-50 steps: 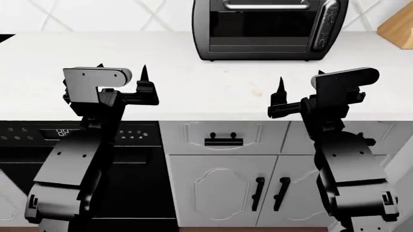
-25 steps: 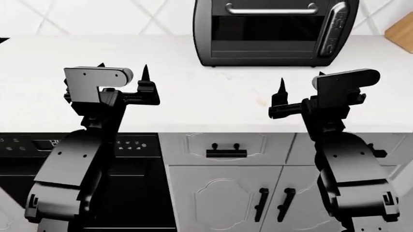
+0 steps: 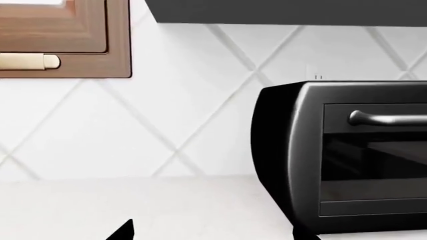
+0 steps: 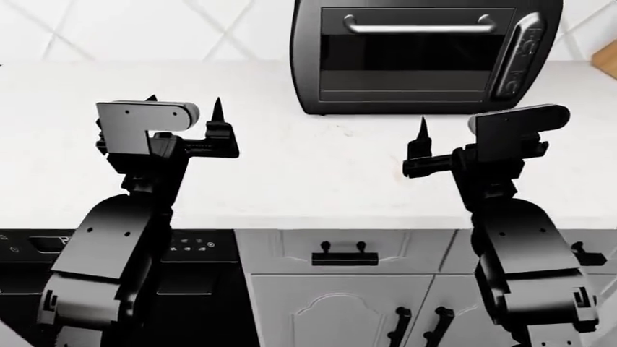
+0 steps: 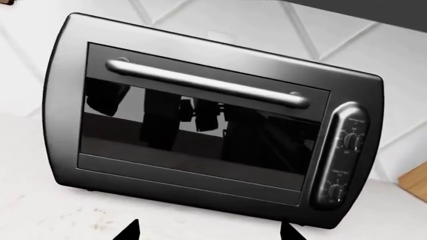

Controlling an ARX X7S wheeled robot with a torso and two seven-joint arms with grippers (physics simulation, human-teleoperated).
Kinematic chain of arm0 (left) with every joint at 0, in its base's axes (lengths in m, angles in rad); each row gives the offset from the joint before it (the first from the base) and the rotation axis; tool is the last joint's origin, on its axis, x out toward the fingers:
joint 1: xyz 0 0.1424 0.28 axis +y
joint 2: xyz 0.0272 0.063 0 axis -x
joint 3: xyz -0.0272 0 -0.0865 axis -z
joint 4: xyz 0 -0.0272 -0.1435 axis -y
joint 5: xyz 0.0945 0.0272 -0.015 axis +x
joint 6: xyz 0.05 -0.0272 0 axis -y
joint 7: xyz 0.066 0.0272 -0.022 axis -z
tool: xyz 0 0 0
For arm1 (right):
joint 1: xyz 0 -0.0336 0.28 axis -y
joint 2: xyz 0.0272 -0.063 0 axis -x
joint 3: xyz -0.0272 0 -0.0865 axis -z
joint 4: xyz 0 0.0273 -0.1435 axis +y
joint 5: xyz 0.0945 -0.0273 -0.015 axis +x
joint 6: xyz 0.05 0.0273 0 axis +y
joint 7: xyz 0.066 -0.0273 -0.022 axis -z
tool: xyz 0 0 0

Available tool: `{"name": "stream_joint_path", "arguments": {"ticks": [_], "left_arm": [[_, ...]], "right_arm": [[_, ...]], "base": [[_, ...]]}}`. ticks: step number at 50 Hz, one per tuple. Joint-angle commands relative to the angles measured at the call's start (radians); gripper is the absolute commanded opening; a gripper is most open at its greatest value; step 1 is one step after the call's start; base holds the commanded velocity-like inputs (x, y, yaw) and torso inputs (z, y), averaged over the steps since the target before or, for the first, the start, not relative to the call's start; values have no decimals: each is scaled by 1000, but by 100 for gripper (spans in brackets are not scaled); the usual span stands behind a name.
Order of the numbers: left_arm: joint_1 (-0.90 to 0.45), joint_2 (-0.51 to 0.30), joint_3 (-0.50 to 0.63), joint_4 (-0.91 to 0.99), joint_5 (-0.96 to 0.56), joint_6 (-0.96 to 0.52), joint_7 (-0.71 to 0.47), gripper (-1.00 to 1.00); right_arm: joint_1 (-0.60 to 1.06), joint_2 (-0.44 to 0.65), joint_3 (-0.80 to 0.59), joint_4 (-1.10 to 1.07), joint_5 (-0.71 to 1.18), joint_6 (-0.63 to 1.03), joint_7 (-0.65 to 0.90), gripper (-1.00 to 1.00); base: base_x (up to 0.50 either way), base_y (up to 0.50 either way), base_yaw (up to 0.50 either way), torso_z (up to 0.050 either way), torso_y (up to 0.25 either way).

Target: Open the toaster oven door.

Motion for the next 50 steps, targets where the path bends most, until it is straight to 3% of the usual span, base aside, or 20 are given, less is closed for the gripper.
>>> {"name": "stream_joint_path", "arguments": {"ticks": [1, 42, 50], "left_arm": [[-1, -3, 5, -2, -4, 3, -4, 100], [-3, -14, 23, -1, -17, 9, -19, 100], [-3, -17, 25, -4, -21, 12, -19, 100]], "right_arm": [[-1, 3, 2, -2, 6, 1, 3, 100], [-10, 15, -3, -2, 16, -8, 13, 100], [13, 124, -135, -69, -102, 59, -35, 100]], "base": [[234, 8, 0, 0, 0], [217, 10, 0, 0, 0], [0, 0, 0, 0, 0]]}}
